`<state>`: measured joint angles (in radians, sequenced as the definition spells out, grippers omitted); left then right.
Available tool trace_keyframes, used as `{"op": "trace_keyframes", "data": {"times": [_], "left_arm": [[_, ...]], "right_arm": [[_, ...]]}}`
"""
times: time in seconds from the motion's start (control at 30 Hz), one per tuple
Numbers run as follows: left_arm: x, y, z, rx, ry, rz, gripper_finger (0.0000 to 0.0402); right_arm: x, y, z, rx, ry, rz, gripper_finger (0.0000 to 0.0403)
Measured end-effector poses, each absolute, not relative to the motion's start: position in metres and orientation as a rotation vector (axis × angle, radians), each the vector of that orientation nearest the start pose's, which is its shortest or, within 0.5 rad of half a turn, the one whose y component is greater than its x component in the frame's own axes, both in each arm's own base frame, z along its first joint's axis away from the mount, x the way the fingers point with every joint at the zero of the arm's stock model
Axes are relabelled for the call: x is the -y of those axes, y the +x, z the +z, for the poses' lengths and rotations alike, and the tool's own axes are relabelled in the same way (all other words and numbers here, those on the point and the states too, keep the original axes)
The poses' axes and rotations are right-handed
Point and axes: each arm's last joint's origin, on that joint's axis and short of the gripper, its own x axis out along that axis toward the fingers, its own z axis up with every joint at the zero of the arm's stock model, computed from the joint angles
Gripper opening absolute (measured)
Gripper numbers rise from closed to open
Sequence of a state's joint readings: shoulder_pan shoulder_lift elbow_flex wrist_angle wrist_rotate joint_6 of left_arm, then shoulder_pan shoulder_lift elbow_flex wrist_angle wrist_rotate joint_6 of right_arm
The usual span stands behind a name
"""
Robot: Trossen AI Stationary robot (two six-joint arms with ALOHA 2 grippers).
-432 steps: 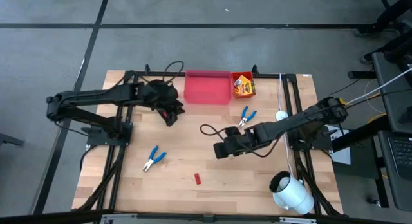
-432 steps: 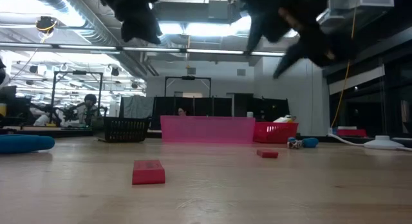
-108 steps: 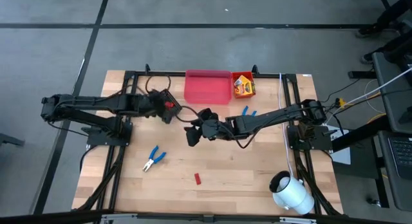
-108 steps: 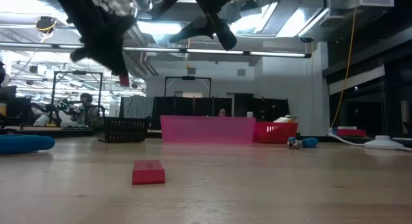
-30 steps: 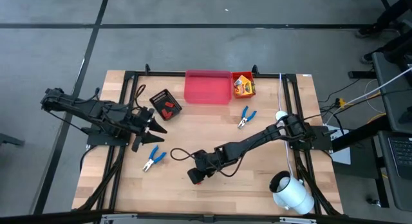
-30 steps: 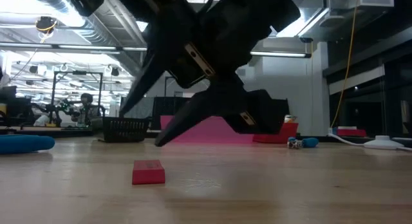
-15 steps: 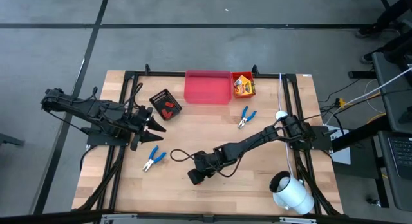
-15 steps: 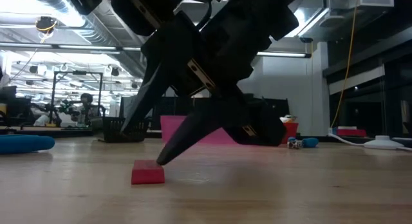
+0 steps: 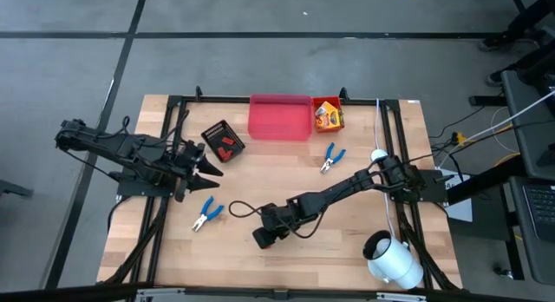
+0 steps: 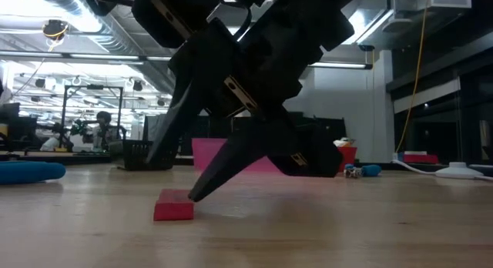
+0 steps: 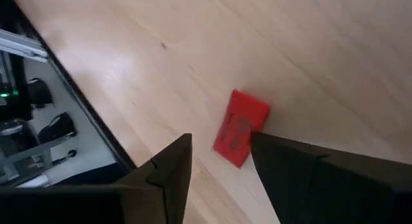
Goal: Pick & Place School Supplies
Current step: Put the red eraser into the black bin
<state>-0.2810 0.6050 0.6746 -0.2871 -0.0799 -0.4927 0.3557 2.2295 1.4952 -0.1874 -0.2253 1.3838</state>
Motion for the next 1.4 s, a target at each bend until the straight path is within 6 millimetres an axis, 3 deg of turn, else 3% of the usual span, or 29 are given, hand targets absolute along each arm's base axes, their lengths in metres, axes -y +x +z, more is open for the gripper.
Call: {"op": "trace_keyframes", "data": {"times": [0.37,0.53,0.7,0.97,1.07,1.23,1.4], "left_arm": [[0.034,0.127,0.313,-0.225,-0.458,-0.135,0.0184],[0.033,0.126,0.314,-0.224,-0.470,-0.134,0.0184],[0.034,0.126,0.314,-0.224,-0.473,-0.133,0.0184],[0.034,0.126,0.313,-0.227,-0.473,-0.132,0.0184],[0.033,0.125,0.307,-0.289,-0.475,-0.105,0.0184],[0.032,0.124,0.287,-0.490,-0.526,0.014,0.0184],[0.039,0.138,0.289,-0.466,-0.539,-0.046,0.0185]], "right_arm": [[-0.163,0.428,0.112,-1.172,1.164,-0.232,0.0147],[-0.162,0.427,0.111,-1.164,1.142,-0.251,0.0103],[-0.162,0.427,0.110,-1.155,1.104,-0.242,0.0023],[-0.165,0.430,0.115,-1.081,1.044,-0.196,0.0012],[-0.169,0.437,0.135,-0.993,0.969,-0.203,0.0012],[-0.166,0.447,0.212,-0.777,0.810,-0.258,0.0010],[-0.148,0.453,0.278,-0.543,0.654,-0.318,0.0010]]}}
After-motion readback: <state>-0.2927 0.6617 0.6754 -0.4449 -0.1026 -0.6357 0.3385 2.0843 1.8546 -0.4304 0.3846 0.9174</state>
